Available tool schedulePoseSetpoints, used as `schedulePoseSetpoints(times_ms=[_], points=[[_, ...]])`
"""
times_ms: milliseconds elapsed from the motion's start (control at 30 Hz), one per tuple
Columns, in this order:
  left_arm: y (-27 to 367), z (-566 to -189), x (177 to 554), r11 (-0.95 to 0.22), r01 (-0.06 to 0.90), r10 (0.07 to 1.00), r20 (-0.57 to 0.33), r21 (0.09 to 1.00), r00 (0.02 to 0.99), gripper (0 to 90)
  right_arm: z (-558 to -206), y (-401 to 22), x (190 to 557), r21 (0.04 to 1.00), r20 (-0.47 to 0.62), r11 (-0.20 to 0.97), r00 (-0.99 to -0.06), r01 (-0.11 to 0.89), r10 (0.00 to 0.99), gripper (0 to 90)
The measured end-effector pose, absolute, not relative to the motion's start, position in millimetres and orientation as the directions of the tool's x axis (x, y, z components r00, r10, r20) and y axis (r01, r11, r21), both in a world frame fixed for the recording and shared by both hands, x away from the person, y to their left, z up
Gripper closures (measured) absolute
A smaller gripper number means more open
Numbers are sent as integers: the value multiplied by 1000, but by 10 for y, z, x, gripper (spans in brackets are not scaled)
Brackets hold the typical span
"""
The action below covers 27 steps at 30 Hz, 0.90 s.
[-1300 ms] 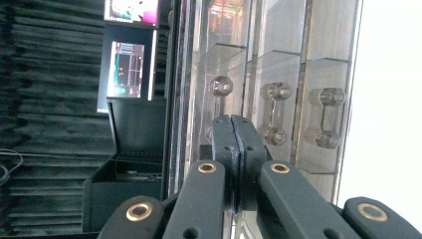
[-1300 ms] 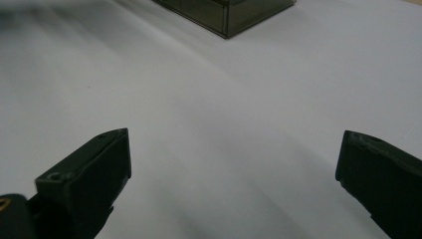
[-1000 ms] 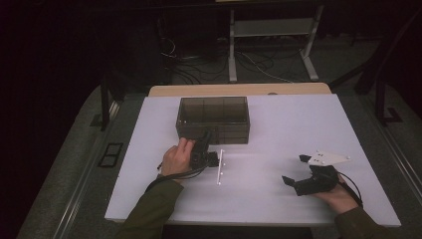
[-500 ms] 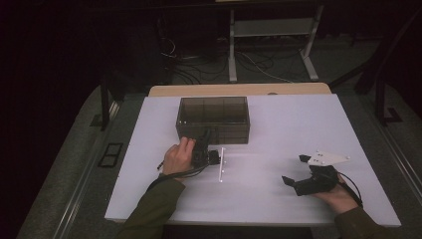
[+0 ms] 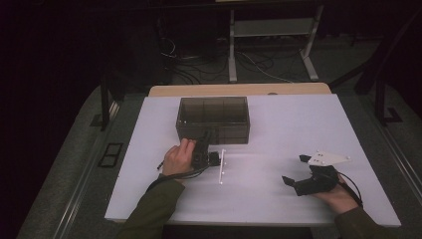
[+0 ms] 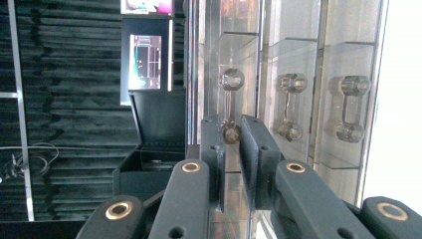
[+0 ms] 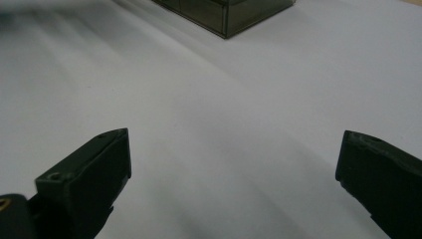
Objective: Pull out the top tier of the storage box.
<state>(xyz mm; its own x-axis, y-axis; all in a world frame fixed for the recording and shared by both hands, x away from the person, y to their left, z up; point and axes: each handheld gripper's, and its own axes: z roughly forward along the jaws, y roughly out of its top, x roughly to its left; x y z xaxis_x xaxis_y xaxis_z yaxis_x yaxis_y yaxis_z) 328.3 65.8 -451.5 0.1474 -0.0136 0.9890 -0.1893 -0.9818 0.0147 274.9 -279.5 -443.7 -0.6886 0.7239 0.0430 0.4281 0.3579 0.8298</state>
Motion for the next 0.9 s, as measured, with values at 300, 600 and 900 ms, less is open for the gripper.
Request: schedulePoseSetpoints(times_ms=[300,600,900], points=[[660,-4521,3248,-981,-193,-19,990,9,142,803,-4437,-2796,2750,830,44,357,-687,429,725,6],[660,-4522,3200,-981,-192,-23,990,5,140,802,-4434,-2799,2748,830,43,357,-687,429,725,5],[663,-4518,3136,-981,-192,-28,989,0,143,802,-4434,-2800,2748,830,42,357,-687,429,726,6]])
